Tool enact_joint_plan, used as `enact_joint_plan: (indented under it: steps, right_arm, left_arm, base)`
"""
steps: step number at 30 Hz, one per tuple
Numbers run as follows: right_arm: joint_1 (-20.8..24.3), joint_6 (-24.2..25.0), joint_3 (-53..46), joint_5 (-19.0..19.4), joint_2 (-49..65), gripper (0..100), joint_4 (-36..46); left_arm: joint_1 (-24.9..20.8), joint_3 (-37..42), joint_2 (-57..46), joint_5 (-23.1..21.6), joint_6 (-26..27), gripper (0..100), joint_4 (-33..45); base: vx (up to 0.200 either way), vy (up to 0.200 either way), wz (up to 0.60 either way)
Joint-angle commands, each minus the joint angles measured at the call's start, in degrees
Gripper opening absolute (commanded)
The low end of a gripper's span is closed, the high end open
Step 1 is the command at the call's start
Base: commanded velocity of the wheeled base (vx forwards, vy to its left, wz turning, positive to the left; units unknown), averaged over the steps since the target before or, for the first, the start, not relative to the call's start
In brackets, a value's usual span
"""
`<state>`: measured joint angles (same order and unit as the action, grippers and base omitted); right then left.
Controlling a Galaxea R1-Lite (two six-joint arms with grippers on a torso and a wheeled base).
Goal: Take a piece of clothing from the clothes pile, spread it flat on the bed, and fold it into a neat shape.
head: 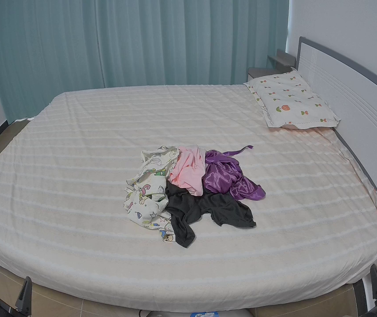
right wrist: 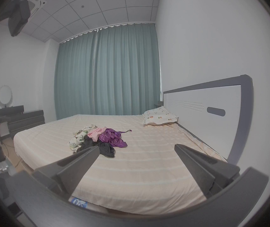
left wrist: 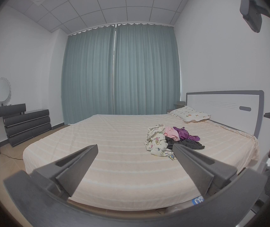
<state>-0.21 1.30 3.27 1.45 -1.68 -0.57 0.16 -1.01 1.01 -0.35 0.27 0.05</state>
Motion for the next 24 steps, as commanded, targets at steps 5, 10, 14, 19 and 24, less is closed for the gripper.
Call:
enact_joint_plan:
  steps: [5, 10, 14, 19, 24]
  right_arm:
    - [-1.55, 2.30, 15.37, 10.59, -35.23, 100, -0.39]
    - [3.63, 8.98, 18.71, 11.21, -59.23, 100, -11.20]
    - [8.03, 17.42, 22.75, 8.57, -78.30, 100, -21.40]
    - [11.98, 21.81, 27.76, 4.26, -95.52, 100, -32.12]
    - [15.76, 25.50, 36.46, -0.13, -109.85, 100, -34.93]
  left_arm:
    - [0.02, 0.84, -0.92, -0.61, 0.26, 100, -0.22]
    - [-0.16, 0.84, -0.13, -0.70, 0.26, 100, -0.14]
    - [-0.25, 0.75, 0.39, -1.05, 0.43, 100, -0.22]
    - [-0.25, 0.75, 0.22, -1.05, 0.35, 100, -0.14]
    - [-0.16, 0.75, -0.13, -1.05, 0.35, 100, -0.14]
  base:
    - [0.000, 0.000, 0.00]
    - [0.000, 0.000, 0.00]
    - [0.000, 0.000, 0.00]
    - [0.000, 0.000, 0.00]
    - [0.000, 0.000, 0.00]
